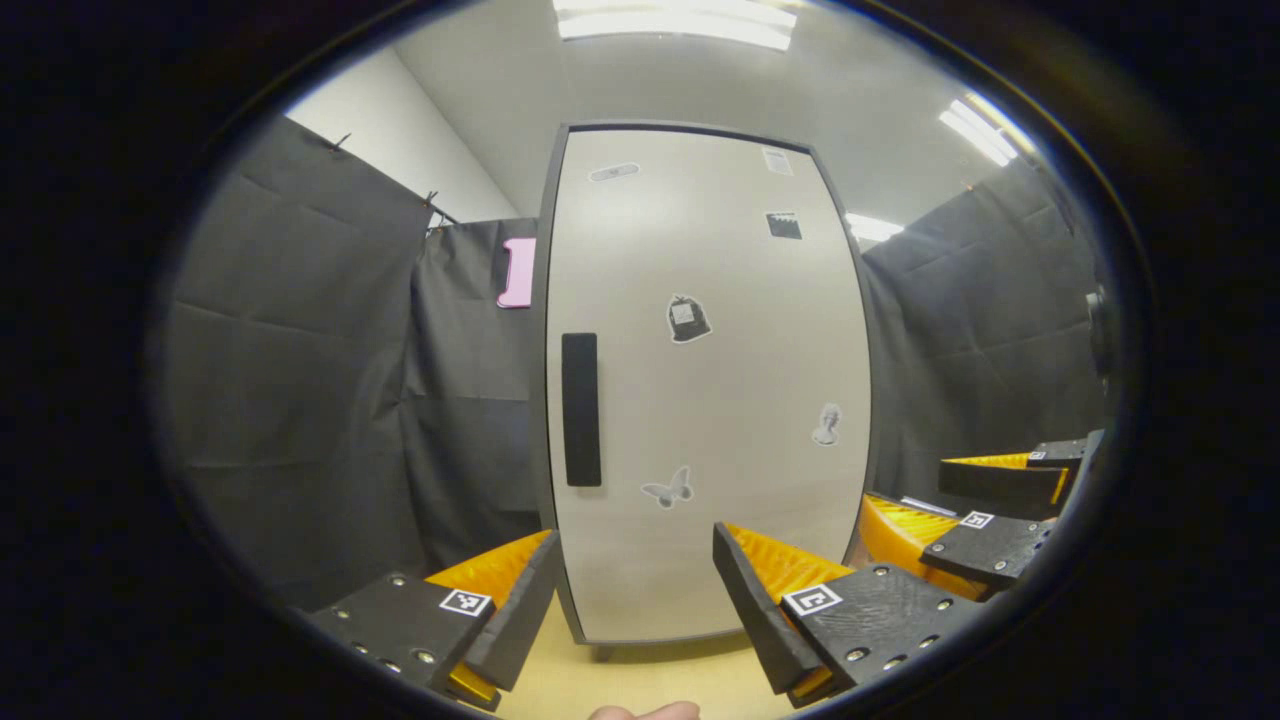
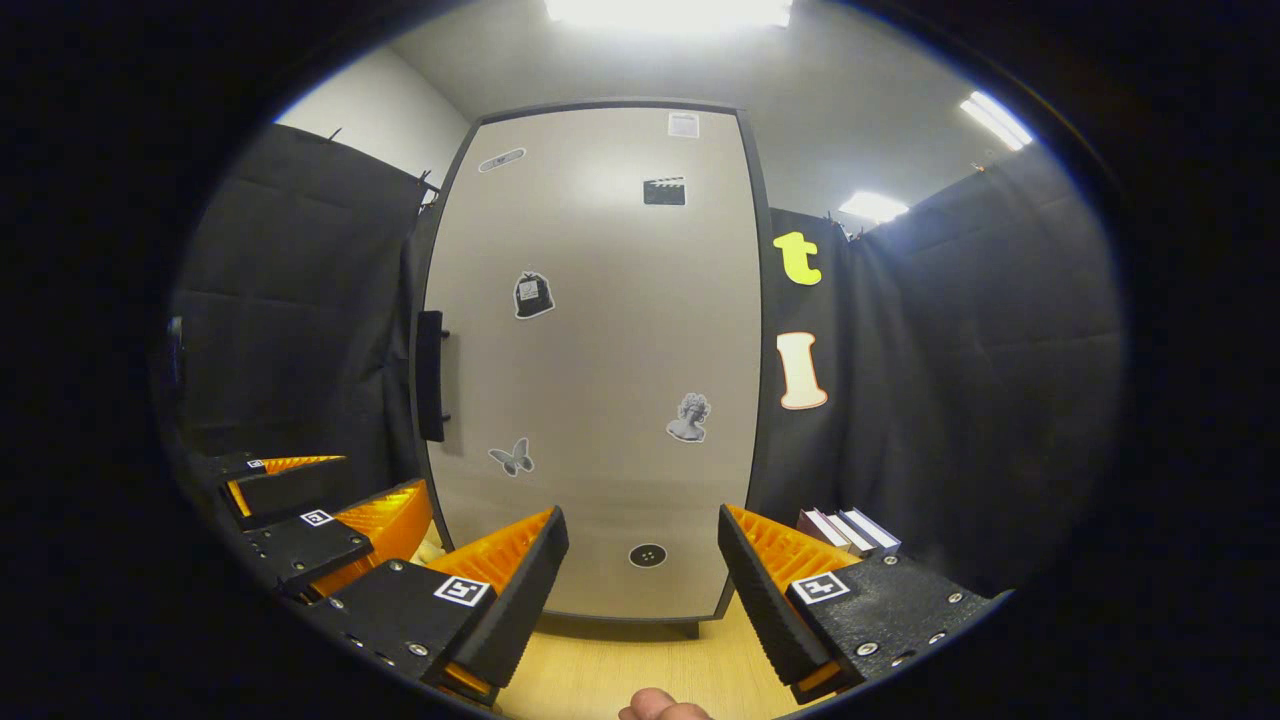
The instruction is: Open the cabinet door with the right hand, grasp the bottle in the cabinet with the left hand and place it on the coaster, then close the cabinet door with the right hand.
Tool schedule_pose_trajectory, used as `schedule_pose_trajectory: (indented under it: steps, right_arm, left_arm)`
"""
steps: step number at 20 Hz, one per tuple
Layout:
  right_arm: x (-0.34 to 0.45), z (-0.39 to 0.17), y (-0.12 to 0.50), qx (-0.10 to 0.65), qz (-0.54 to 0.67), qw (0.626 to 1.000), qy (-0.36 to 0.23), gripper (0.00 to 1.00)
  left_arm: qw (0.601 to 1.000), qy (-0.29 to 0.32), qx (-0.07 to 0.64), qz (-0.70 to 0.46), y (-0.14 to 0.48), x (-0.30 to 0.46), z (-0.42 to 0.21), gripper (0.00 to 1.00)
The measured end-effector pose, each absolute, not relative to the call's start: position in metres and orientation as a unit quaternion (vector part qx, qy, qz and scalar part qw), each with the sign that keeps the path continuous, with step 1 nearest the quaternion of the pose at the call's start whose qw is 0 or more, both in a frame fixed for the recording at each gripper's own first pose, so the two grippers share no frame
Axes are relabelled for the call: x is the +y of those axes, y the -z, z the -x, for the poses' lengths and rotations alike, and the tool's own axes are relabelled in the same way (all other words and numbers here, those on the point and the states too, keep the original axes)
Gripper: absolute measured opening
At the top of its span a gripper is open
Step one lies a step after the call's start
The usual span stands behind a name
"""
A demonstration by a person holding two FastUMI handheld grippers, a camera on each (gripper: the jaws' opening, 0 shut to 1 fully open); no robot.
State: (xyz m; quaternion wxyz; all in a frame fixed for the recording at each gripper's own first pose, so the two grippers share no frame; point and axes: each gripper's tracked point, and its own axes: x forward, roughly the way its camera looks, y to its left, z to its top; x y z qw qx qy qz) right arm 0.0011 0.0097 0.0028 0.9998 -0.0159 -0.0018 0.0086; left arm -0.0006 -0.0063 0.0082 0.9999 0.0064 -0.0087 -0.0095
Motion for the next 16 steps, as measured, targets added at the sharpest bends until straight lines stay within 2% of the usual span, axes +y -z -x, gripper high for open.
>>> schedule_pose_trajectory:
  steps: [10,16]
  right_arm:
    - [0.01,-0.008,-0.003,-0.001,0.014,1.0,-0.011,0.94]
    - [0.029,-0.022,-0.016,-0.015,0.022,0.999,-0.032,0.93]
  left_arm:
    - [1.0,0.011,-0.014,-0.009,-0.012,0.001,0.015,0.9]
    - [1.0,-0.004,-0.008,-0.013,-0.004,0.025,0.043,0.88]
